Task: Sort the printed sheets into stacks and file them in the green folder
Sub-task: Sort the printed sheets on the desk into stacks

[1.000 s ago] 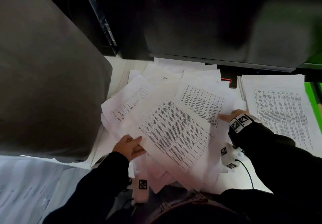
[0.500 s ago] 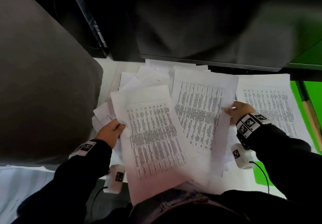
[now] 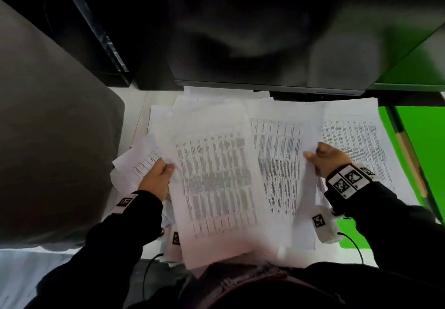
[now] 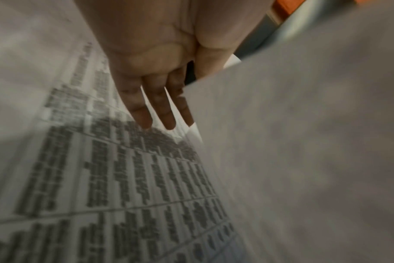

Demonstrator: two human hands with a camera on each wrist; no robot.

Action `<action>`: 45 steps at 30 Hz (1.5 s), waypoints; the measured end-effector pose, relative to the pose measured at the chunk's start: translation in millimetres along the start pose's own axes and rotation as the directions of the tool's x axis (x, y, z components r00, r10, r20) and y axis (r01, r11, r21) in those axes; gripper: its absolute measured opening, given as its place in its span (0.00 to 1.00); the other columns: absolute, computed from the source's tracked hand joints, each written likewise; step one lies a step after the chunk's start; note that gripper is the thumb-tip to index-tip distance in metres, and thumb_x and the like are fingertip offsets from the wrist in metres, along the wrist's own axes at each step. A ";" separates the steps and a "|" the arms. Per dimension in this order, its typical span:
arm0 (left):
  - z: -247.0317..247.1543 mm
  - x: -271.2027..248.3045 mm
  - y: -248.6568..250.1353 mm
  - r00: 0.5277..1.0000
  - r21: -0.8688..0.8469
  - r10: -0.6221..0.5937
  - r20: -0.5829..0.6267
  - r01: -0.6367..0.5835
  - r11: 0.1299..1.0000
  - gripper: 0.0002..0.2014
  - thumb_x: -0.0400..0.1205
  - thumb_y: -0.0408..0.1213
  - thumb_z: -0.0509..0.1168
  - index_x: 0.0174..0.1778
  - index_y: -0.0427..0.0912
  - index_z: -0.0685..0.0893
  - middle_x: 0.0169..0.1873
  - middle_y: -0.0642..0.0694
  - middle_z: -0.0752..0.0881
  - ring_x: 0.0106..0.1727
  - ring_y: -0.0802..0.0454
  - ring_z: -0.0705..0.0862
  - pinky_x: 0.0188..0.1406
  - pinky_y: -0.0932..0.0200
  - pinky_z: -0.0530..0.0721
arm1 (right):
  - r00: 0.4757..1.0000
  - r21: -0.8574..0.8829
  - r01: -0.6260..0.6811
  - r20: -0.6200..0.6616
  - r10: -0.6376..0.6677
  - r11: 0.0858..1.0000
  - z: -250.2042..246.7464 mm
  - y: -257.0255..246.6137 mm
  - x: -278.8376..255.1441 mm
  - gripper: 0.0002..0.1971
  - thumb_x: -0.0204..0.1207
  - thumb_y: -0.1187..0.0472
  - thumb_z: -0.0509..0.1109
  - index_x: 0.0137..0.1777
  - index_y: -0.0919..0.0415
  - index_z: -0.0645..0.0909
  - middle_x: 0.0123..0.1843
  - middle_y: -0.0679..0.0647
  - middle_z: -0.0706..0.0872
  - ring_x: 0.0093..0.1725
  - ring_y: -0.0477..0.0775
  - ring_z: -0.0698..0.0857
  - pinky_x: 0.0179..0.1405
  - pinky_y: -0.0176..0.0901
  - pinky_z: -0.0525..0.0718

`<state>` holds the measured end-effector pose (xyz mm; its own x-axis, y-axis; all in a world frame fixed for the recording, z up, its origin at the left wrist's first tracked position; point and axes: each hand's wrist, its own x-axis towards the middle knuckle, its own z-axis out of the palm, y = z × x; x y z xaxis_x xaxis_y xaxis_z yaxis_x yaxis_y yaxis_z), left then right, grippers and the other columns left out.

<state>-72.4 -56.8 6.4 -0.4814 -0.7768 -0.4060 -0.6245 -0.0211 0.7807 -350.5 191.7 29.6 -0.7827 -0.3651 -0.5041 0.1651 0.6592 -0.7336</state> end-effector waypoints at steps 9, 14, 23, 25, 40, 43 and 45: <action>26.7 -7.4 18.1 0.991 -0.361 -0.124 0.045 0.132 0.923 0.17 0.79 0.35 0.66 0.60 0.56 0.72 0.51 0.41 0.86 0.48 0.42 0.86 0.56 0.40 0.84 | 0.963 0.122 0.026 0.264 -0.058 0.992 40.9 -17.1 -13.8 0.11 0.79 0.70 0.64 0.38 0.57 0.80 0.27 0.50 0.86 0.26 0.46 0.84 0.25 0.33 0.83; 37.7 -20.8 15.5 0.994 -0.343 -0.109 0.020 0.110 0.933 0.17 0.77 0.32 0.69 0.60 0.52 0.78 0.54 0.47 0.87 0.55 0.44 0.86 0.62 0.40 0.82 | 0.988 -0.137 0.098 0.129 -0.080 0.986 51.4 -34.7 -27.5 0.24 0.83 0.42 0.47 0.52 0.52 0.81 0.42 0.50 0.80 0.46 0.51 0.77 0.48 0.37 0.71; 20.3 -43.8 -0.9 0.982 -0.079 -0.110 -0.154 0.099 0.992 0.04 0.80 0.36 0.66 0.48 0.44 0.77 0.37 0.53 0.81 0.38 0.57 0.78 0.32 0.70 0.69 | 0.922 -0.547 0.270 0.383 -0.050 0.793 91.3 -33.5 -34.3 0.22 0.77 0.51 0.67 0.66 0.64 0.75 0.63 0.59 0.83 0.63 0.59 0.80 0.59 0.43 0.75; 9.5 -39.1 -13.5 0.957 -0.054 -0.180 -0.229 0.172 0.984 0.06 0.80 0.39 0.65 0.41 0.42 0.77 0.35 0.48 0.81 0.40 0.48 0.78 0.33 0.61 0.69 | 0.912 -0.500 0.292 0.403 -0.080 0.815 101.9 -42.9 -32.7 0.22 0.77 0.50 0.68 0.66 0.62 0.76 0.60 0.56 0.84 0.61 0.57 0.81 0.55 0.40 0.74; -18.6 -26.4 -59.6 0.802 -0.194 -0.474 -0.362 0.432 0.880 0.19 0.82 0.40 0.61 0.67 0.35 0.75 0.63 0.34 0.81 0.63 0.34 0.79 0.53 0.54 0.72 | 0.880 -0.563 0.328 0.474 -0.028 0.759 163.4 -62.1 -17.1 0.22 0.77 0.59 0.67 0.70 0.58 0.72 0.63 0.56 0.82 0.57 0.58 0.83 0.54 0.43 0.80; -17.9 -24.4 -58.0 0.782 -0.262 -0.468 -0.411 0.390 0.883 0.20 0.80 0.37 0.63 0.67 0.38 0.73 0.62 0.35 0.82 0.61 0.35 0.80 0.51 0.55 0.72 | 0.829 -0.634 0.411 0.558 0.021 0.655 164.7 -57.8 -28.1 0.17 0.79 0.59 0.64 0.67 0.60 0.74 0.48 0.49 0.82 0.49 0.54 0.82 0.49 0.42 0.79; -18.7 -25.5 -58.0 0.755 -0.333 -0.487 -0.440 0.366 0.869 0.24 0.78 0.34 0.66 0.69 0.41 0.70 0.61 0.35 0.84 0.61 0.36 0.82 0.53 0.54 0.74 | 0.801 -0.677 0.458 0.595 0.062 0.576 159.1 -54.4 -28.7 0.19 0.79 0.51 0.64 0.66 0.60 0.76 0.54 0.51 0.84 0.55 0.56 0.83 0.54 0.44 0.79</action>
<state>-12.5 -47.6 -19.6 0.2112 -0.8527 -0.4778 -0.5140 -0.5127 0.6878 -241.5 61.7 11.5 -0.2597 -0.6427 -0.7207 -0.6694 0.6578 -0.3453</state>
